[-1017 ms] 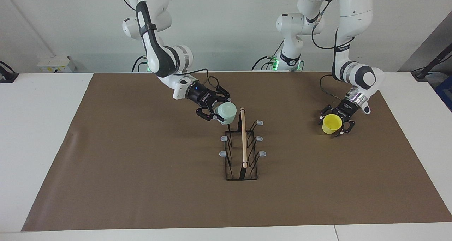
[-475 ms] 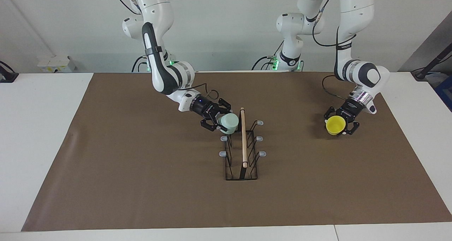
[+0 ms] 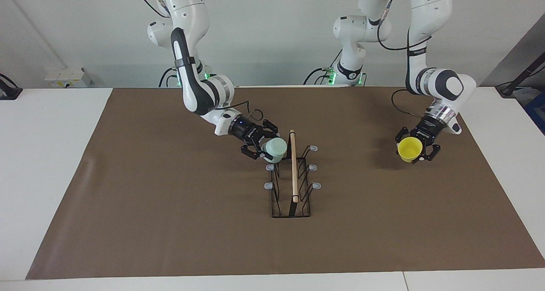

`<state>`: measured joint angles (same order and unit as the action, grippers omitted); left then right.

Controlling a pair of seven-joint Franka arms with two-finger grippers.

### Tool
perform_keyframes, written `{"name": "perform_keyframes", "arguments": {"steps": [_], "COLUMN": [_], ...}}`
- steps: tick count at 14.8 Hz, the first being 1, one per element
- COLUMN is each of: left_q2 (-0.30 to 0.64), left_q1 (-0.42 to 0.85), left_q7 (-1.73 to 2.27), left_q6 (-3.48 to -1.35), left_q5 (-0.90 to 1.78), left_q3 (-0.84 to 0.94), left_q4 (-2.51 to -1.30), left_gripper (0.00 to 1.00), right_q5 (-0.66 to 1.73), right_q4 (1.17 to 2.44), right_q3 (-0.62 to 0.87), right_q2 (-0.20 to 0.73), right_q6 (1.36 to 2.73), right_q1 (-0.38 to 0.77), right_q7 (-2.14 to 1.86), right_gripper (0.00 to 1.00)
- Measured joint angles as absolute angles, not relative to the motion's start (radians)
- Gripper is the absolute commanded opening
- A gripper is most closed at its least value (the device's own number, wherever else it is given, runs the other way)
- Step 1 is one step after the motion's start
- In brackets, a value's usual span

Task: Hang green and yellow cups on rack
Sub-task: 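Open the right gripper and withdraw while the left gripper lifts yellow cup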

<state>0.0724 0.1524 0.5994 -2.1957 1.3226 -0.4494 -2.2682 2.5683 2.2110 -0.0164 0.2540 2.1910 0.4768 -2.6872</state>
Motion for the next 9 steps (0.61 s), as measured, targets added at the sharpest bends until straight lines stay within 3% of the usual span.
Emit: {"name": "perform_keyframes", "arguments": {"steps": [2,6,9], "left_q2": [0.049,-0.007,-0.022], "left_q1": [0.153,0.154,0.155], "left_q7": [0.601,0.706,0.825], "left_q6": [-2.196,-2.188,-2.188], "left_q5": [1.240,1.011,0.827], "left_q3": [-0.441,-0.376,-0.296], "left_q4": [-2.244,-2.161,-2.098], "left_gripper": [0.00,0.00,0.00], "right_q5": [2.569,2.547,2.359], "right_q4": [2.202,2.182,2.170], "right_q3": [-0.017,-0.018,-0.022], "right_q2": [0.223,0.045,-0.058], "right_q6": [2.266,2.558,2.737], "right_q1": [0.477,0.469,0.427], "right_q7": [-2.682,-2.626,-2.524], "right_gripper": [1.00,1.00,1.00]}}
